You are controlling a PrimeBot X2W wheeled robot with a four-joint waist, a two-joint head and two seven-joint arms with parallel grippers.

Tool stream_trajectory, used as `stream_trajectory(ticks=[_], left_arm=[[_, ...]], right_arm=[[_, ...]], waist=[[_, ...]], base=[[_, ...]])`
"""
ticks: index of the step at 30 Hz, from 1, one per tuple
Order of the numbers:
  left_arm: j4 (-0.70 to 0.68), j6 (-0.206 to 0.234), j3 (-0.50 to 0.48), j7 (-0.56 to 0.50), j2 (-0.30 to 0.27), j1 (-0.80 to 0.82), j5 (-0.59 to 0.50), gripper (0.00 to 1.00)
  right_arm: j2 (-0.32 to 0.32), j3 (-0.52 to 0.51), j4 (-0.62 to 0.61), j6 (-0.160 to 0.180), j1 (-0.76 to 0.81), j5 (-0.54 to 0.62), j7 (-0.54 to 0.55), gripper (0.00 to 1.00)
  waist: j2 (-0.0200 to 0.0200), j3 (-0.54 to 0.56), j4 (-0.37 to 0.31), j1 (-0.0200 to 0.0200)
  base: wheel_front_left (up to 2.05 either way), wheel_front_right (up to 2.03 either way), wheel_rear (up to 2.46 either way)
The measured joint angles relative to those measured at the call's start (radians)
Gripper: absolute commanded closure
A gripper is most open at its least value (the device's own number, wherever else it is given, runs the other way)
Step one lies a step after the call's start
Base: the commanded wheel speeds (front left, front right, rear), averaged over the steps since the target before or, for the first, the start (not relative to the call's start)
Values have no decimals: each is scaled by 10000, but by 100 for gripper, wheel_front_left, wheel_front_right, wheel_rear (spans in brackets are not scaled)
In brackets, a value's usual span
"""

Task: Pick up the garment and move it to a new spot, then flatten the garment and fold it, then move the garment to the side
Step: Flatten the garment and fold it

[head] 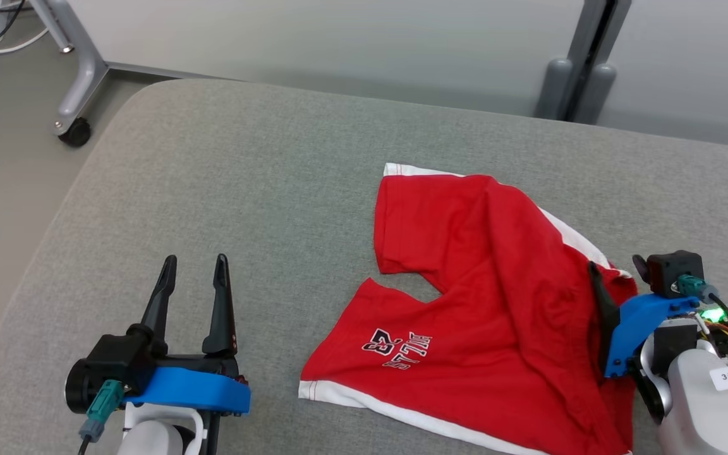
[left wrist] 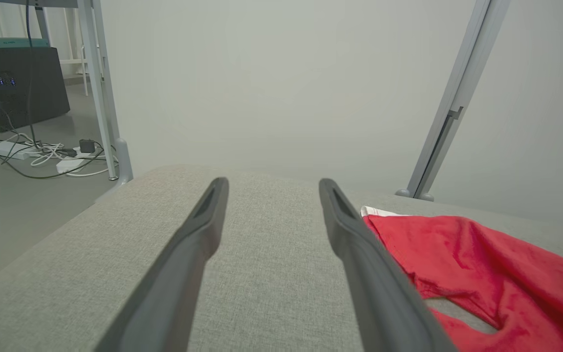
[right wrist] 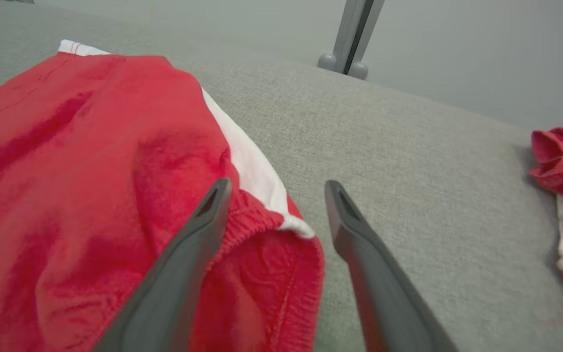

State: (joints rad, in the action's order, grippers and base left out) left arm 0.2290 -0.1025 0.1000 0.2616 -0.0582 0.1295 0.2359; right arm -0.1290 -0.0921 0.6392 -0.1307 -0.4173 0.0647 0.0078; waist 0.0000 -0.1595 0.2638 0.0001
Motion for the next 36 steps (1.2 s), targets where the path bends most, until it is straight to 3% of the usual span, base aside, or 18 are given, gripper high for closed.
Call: stream_trajectory(ticks=[6, 7, 8, 14, 26, 27, 36], left_arm=[[104, -42, 19, 0, 29, 12, -35, 0], [115, -54, 19, 0, 35, 12, -44, 0], [123, -56, 13, 0, 42, 11, -44, 0], [226, -77, 21, 0, 59, 12, -73, 0], [255, -125, 326, 0, 65, 225, 48, 0], [255, -123, 351, 0, 65, 225, 82, 0], [228, -29, 67, 0, 65, 136, -4, 0]], right_arm=[[-113, -84, 1308, 0, -271, 134, 88, 0], [-119, -81, 1494, 0, -301, 130, 100, 20], [-119, -79, 1615, 0, -325, 102, 86, 100], [-313, -171, 2067, 0, -870, -31, -224, 100], [-1139, -1473, 3160, 0, -2667, 368, -922, 100], [-1108, -1496, 3294, 0, -2748, 422, -991, 0], [-531, -1371, 3680, 0, -2890, 301, -2447, 0]], waist=[[0, -69, 246, 0], [0, -58, 258, 0], [0, -47, 261, 0], [0, 9, 236, -1], [0, -145, 357, -1], [0, -155, 341, 0], [0, 38, -187, -1]], base=[[0, 0, 0], [0, 0, 0], [0, 0, 0], [0, 0, 0], [0, 0, 0], [0, 0, 0], [0, 0, 0]])
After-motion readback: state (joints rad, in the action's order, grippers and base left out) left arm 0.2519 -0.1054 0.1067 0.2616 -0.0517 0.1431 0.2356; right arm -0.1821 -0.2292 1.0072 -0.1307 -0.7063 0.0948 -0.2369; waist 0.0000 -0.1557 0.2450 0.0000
